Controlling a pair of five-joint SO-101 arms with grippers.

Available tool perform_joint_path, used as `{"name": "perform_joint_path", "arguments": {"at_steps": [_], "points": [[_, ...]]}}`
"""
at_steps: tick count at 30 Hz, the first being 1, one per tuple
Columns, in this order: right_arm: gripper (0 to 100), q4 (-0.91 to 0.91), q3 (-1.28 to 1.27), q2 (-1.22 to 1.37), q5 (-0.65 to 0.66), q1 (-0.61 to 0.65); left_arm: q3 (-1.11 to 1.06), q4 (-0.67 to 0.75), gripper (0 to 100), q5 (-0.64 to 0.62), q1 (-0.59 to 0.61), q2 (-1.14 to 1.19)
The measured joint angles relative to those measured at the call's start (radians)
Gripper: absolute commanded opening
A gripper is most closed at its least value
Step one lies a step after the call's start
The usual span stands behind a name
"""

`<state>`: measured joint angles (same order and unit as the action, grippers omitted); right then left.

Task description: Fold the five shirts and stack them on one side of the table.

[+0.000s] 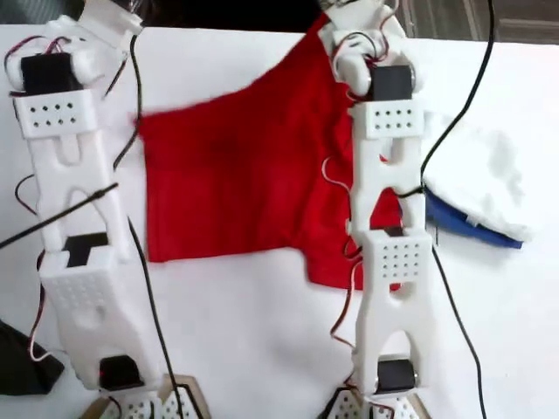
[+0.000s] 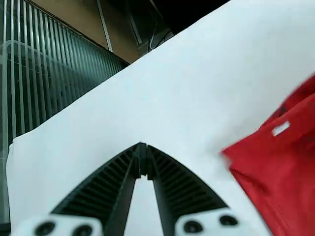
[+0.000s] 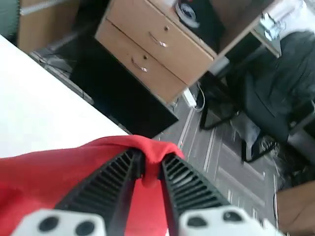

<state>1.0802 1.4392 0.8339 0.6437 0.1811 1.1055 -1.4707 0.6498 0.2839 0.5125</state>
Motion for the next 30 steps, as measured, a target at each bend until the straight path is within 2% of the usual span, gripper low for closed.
{"name": "perform_joint_path", "arguments": {"at_steps": [5,10,15,18,22,30], "points": [[2.1,0.008,0.002,-0.044,0.0,0.006,0.041,-0.048,3,0.0,0.038,-0.002],[2.1,0.008,0.002,-0.044,0.0,-0.002,-0.075,-0.035,4,0.0,0.021,0.003],[2.1,0.034,0.002,-0.043,0.0,-0.011,-0.255,0.068,19,0.003,-0.044,0.094],[2.1,0.058,0.002,-0.043,0.0,-0.011,-0.269,0.115,26,0.0,-0.066,0.187],[2.1,0.084,0.002,-0.037,0.0,-0.021,-0.206,0.137,28,-0.044,-0.08,0.33],[2.1,0.097,0.002,-0.037,0.0,-0.06,0.038,0.137,28,-0.054,-0.117,0.572]]}}
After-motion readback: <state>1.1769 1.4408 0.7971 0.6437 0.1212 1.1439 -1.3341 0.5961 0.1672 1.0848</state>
